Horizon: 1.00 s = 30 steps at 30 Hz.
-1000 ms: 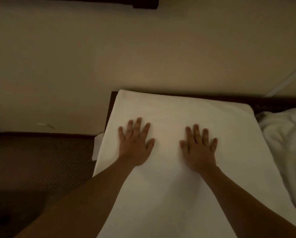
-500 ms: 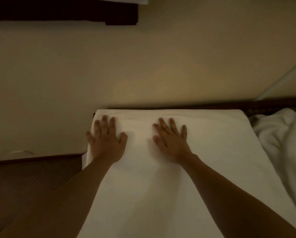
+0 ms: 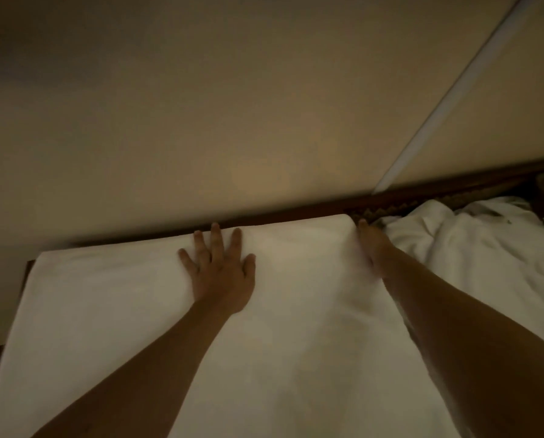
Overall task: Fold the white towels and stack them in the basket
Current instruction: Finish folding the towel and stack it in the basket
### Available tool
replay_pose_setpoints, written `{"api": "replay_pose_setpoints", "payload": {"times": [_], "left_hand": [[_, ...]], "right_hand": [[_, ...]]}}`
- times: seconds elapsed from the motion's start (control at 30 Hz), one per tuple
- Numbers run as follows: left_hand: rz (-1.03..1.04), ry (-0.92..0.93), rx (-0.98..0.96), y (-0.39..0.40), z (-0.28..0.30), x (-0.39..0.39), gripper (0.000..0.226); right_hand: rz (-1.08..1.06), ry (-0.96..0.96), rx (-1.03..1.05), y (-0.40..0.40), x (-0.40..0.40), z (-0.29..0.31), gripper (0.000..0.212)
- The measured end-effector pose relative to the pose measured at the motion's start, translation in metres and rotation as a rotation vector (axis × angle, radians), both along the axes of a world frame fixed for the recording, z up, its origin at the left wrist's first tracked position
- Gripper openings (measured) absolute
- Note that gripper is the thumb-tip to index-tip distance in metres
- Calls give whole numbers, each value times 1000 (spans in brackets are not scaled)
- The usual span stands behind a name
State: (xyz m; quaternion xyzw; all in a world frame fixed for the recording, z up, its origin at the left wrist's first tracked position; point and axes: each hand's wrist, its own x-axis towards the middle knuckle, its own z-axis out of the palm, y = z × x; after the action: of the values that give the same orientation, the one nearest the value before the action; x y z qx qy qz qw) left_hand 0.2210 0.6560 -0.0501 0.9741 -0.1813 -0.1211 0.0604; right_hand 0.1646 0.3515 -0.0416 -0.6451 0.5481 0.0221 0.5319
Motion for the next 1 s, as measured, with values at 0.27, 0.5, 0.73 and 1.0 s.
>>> {"api": "replay_pose_setpoints", "payload": {"times": [0.27,0.5,0.73,1.0], "left_hand": [[71,-25,35,-15,-6,12,69],[137,-63,39,-22,-5,22,70],[205,-48,-222,-15,-2,33,71],[-6,-78,31,112,-4,8,67]], "right_hand": [[-59,-170,302,-49,-8,-17,50],[-20,-351,-186,-60,20,14,15],[219,-62,-690,-46,50,10,29],[911,-41,-881,146,-6,1,60]]}}
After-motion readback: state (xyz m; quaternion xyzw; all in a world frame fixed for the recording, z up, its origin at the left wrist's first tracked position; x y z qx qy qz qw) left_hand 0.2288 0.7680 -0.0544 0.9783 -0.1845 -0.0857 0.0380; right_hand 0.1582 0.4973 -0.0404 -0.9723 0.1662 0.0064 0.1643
